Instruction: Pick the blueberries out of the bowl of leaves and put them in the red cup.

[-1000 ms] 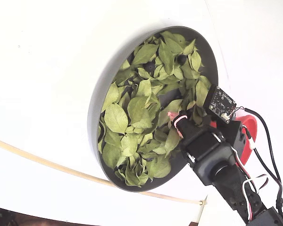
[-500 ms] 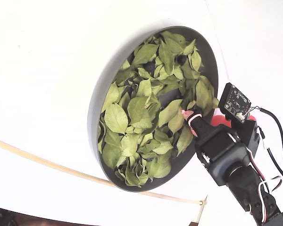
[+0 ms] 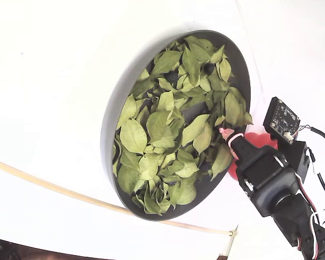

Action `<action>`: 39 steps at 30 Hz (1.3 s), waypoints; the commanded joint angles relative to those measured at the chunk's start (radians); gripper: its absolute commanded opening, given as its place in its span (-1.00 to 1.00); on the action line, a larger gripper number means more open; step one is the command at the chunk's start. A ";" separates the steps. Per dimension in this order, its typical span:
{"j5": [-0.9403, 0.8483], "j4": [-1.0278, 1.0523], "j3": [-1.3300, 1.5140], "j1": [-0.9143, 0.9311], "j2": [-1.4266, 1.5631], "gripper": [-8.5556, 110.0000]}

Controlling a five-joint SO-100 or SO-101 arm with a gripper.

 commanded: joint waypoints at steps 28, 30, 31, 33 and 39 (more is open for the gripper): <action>-0.034 0.081 -0.043 0.126 0.222 -0.71; -0.035 0.086 -0.057 0.132 0.222 -0.71; -0.035 0.089 -0.063 0.137 0.222 -0.71; -0.040 0.094 -0.075 0.144 0.222 -0.71; -0.048 0.095 -0.114 0.167 0.213 -0.71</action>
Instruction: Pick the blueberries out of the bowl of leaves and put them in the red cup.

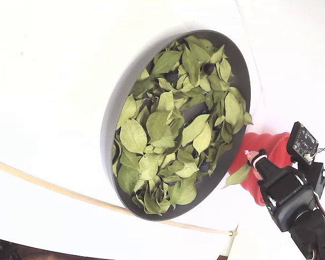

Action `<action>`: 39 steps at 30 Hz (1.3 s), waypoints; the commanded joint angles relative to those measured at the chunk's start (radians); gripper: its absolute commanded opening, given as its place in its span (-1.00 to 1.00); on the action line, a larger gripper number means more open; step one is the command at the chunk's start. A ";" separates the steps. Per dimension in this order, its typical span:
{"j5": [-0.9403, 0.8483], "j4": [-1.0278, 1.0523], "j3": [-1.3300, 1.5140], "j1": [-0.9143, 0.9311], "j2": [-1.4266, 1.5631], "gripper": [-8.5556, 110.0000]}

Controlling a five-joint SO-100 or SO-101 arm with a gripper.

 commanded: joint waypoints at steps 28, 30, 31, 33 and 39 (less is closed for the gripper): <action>-0.074 0.041 -0.245 0.146 0.072 -0.71; -0.081 0.043 -0.259 0.158 0.058 -0.71; -0.084 0.043 -0.265 0.166 0.054 -0.71; -0.094 0.046 -0.278 0.178 0.041 -0.71; -0.121 0.046 -0.299 0.213 0.011 -0.71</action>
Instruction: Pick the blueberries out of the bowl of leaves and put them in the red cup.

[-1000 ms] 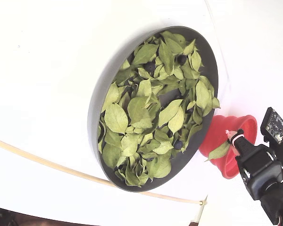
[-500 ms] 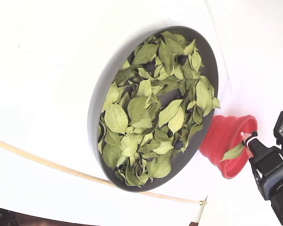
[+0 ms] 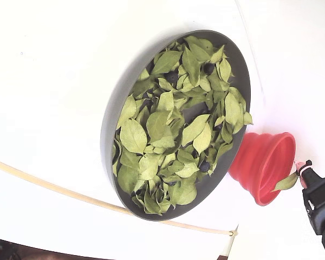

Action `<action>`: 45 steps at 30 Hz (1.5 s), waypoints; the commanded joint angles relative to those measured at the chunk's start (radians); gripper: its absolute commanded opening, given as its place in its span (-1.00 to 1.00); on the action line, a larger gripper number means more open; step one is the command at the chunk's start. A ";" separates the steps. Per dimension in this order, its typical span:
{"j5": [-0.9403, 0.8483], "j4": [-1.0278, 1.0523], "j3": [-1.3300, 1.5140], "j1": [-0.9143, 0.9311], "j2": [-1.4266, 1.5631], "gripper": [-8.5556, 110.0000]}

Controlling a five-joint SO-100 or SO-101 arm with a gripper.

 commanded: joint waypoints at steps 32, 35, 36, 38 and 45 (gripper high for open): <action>-0.025 0.035 0.086 0.025 0.114 -0.60; -0.017 0.049 0.095 0.017 0.129 -0.60; -0.015 0.049 0.101 0.015 0.135 -0.60; -0.012 0.051 0.114 0.011 0.143 -0.60; -0.003 0.083 0.175 -0.009 0.196 -0.60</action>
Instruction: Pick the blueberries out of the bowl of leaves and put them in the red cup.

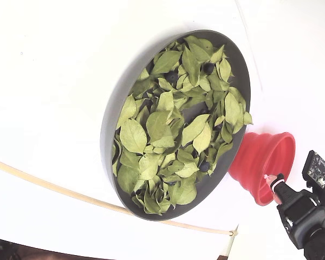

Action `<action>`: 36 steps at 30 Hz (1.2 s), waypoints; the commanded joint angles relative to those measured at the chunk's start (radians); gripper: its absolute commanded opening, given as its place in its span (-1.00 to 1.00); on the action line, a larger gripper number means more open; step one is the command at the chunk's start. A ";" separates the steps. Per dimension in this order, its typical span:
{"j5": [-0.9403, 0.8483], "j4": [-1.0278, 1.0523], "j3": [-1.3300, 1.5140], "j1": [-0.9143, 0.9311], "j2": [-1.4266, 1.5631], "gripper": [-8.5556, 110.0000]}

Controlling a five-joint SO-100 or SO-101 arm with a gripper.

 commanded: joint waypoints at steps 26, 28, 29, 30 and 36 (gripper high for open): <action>0.075 -0.126 0.195 -0.061 0.067 -0.59; 0.078 -0.137 0.193 -0.061 0.051 -0.59; 0.081 -0.143 0.193 -0.063 0.043 -0.59; 0.083 -0.144 0.192 -0.064 0.037 -0.59; 0.083 -0.183 0.198 -0.071 -0.006 -0.59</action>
